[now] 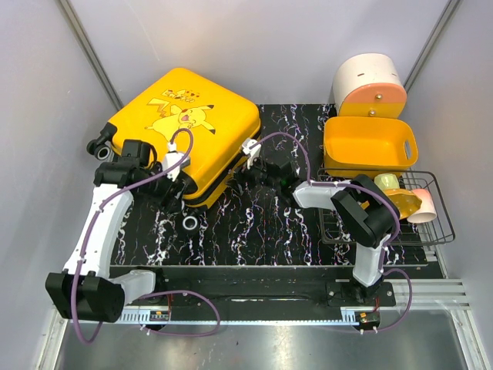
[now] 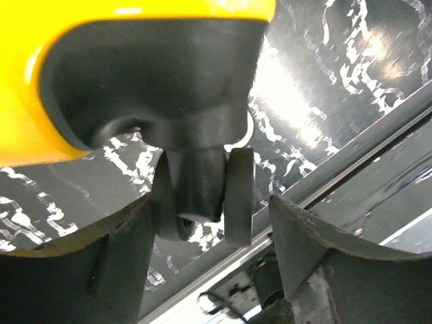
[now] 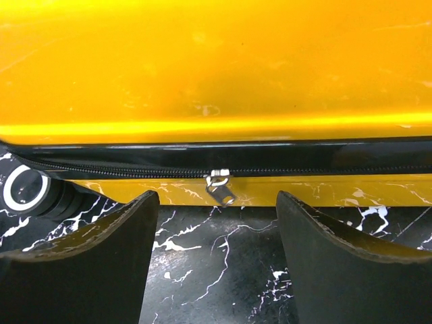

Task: Open, take out, and arrange the luggage

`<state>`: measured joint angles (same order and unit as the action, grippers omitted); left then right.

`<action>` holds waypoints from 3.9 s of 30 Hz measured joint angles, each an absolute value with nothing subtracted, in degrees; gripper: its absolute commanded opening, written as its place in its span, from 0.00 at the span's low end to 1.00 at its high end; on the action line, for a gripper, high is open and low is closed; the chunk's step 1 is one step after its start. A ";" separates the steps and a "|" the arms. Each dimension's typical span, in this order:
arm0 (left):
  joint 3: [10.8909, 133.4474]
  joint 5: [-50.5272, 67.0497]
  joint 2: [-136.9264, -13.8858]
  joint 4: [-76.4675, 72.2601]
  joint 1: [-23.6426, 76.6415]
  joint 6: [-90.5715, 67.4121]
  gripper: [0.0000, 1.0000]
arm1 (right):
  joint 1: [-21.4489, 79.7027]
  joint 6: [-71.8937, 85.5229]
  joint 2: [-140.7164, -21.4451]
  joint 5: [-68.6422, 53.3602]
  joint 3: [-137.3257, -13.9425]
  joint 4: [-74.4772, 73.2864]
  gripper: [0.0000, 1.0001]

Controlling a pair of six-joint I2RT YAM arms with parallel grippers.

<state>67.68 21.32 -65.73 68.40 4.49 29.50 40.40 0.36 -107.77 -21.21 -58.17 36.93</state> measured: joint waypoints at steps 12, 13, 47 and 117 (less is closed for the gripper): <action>67.05 21.41 -66.32 65.34 4.03 27.35 0.35 | 41.06 0.60 -110.61 -17.39 -60.62 37.04 0.54; 66.87 21.37 -66.04 65.17 4.03 27.31 0.32 | 41.19 0.47 -110.96 -17.04 -60.88 37.06 0.48; 62.33 25.30 -59.05 68.55 -12.21 46.44 0.00 | 29.26 -10.79 -105.23 -13.39 -57.54 30.98 0.00; 83.37 43.57 -85.62 61.54 -30.15 13.69 0.88 | 22.13 -1.39 -105.01 -42.28 -57.17 32.34 0.00</action>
